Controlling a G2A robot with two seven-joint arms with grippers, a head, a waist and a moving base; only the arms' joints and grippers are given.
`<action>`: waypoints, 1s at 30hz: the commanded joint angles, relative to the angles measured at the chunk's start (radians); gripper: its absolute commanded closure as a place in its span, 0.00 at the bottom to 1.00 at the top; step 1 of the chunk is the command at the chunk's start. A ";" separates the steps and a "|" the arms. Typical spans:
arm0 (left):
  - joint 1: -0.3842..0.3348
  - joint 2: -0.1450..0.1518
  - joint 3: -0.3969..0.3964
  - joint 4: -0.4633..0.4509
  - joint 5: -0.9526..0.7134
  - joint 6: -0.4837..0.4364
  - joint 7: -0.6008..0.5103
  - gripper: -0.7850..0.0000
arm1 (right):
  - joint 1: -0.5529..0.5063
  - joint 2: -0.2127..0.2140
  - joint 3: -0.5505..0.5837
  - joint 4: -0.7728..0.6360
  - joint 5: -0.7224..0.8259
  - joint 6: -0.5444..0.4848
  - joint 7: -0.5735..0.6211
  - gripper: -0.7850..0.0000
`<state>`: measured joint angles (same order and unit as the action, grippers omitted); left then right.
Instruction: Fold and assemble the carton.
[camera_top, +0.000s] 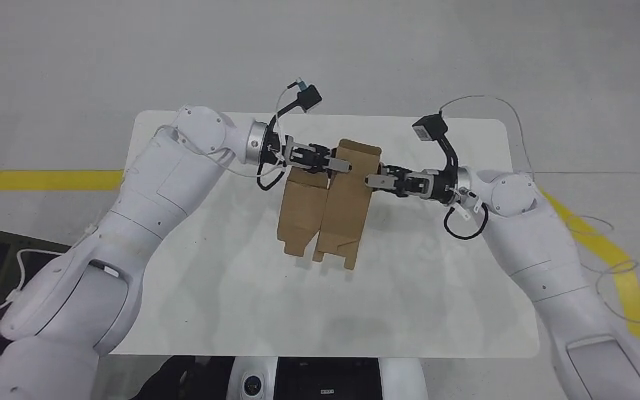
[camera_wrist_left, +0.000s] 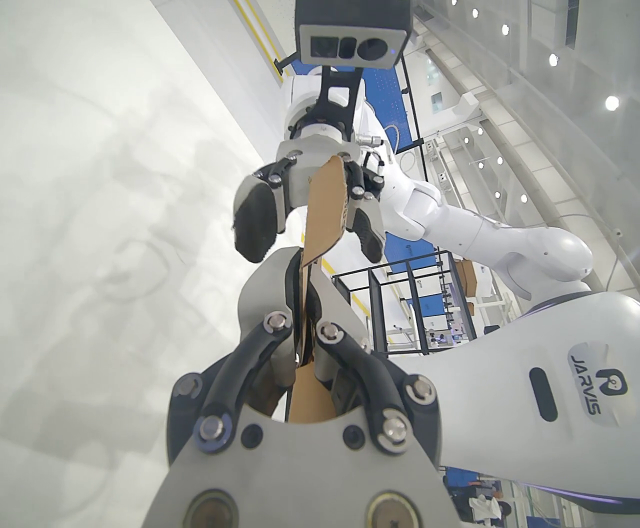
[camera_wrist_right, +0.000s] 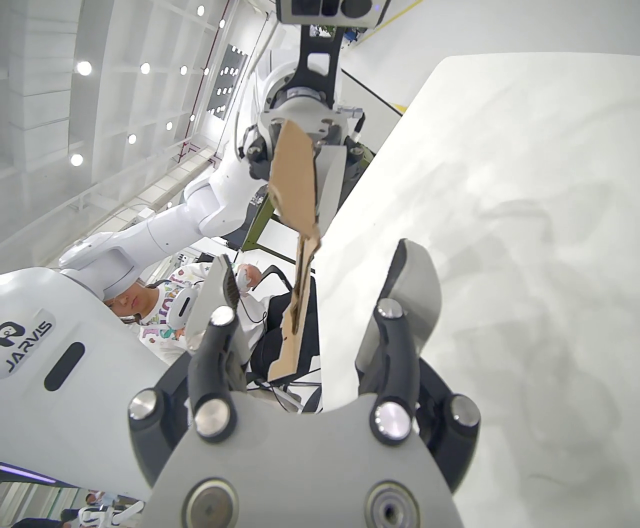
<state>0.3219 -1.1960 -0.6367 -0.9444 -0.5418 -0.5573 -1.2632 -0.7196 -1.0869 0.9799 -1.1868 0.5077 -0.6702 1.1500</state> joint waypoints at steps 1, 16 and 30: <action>-0.006 -0.001 0.006 0.012 -0.003 -0.006 0.006 1.00 | -0.002 0.002 -0.011 -0.010 0.011 0.004 0.004 0.50; -0.016 -0.009 0.041 0.021 -0.050 -0.011 0.011 1.00 | 0.019 0.010 -0.093 -0.012 0.068 0.003 0.003 0.76; -0.028 0.009 0.043 0.010 -0.067 -0.001 0.001 0.00 | 0.046 0.010 -0.157 0.011 0.101 -0.024 -0.024 1.00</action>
<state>0.2956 -1.1889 -0.5921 -0.9331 -0.6069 -0.5570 -1.2632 -0.6760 -1.0771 0.8271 -1.1772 0.6055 -0.6938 1.1267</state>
